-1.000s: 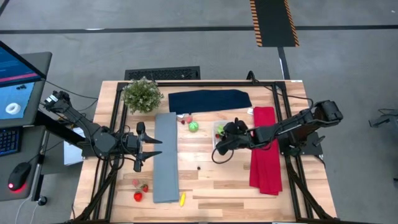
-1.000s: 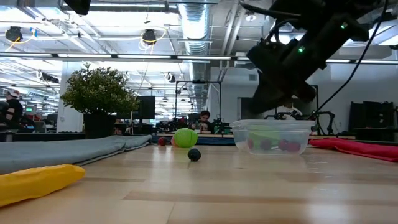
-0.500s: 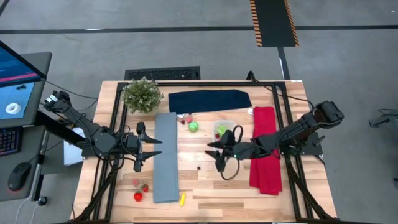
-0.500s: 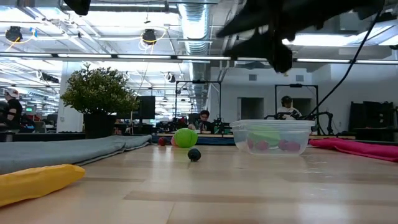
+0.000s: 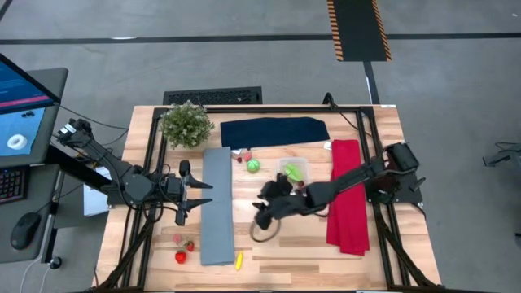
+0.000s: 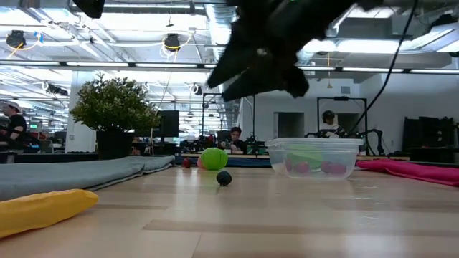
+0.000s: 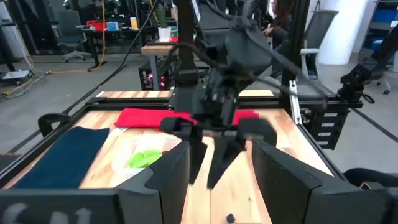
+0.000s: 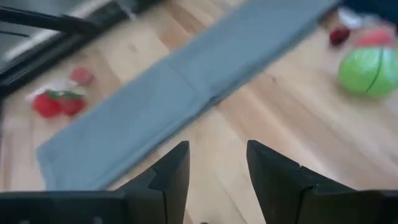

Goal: Pick and placing Produce into tupperware
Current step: Put the blueberry into the transparent bin

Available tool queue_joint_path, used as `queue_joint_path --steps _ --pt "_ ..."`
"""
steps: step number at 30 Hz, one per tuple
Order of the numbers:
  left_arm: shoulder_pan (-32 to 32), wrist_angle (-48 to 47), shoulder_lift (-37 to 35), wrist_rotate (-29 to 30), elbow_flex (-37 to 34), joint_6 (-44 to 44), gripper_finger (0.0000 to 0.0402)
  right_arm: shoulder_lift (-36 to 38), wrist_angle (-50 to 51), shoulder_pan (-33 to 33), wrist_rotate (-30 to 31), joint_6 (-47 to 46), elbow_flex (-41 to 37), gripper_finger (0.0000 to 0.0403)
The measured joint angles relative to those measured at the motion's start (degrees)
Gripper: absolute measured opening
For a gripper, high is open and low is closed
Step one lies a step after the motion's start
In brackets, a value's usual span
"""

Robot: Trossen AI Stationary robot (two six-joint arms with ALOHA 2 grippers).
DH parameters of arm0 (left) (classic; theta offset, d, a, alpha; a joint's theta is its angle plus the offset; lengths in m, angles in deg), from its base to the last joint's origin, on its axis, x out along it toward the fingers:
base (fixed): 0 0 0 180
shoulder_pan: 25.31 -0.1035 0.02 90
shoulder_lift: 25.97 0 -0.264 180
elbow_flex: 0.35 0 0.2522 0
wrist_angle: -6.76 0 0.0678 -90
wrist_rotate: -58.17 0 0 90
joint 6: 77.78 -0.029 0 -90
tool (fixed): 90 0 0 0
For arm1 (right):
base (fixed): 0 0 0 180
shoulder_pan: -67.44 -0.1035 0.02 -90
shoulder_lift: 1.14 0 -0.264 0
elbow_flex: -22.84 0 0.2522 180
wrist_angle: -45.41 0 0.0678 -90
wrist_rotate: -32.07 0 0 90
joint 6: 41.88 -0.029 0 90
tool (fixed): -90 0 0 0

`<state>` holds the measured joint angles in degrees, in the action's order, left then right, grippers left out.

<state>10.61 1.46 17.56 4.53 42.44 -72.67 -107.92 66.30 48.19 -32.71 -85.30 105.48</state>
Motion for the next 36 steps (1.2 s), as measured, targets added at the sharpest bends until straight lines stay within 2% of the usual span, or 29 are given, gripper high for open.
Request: queue_joint_path --steps 2,5,11,17,25,36 --pt "0.0 0.0 0.0 0.0 0.0 0.0 0.0167 -2.8 6.0 -0.3 -0.2 -1.7 4.0 0.0178" --pt "0.0 -0.1 0.0 0.0 0.0 0.0 0.0167 -6.9 9.9 -1.0 -2.0 -2.6 10.5 0.0175" --pt "0.0 0.2 0.0 0.0 0.0 0.9 0.0167 -13.9 26.4 -0.9 -2.5 -8.9 21.5 0.0176" --pt "0.0 0.9 0.0 0.0 0.0 0.7 0.0167 -17.6 33.9 -1.0 -3.2 -11.4 28.1 0.0171" --pt "0.0 1.3 0.1 0.0 0.0 0.3 0.0167 -18.5 39.1 -1.3 -7.4 -19.2 29.4 0.0173" --pt "0.0 1.6 0.1 0.0 0.0 0.2 0.0167 -19.3 38.9 -2.1 -10.9 -21.1 29.4 0.0169"
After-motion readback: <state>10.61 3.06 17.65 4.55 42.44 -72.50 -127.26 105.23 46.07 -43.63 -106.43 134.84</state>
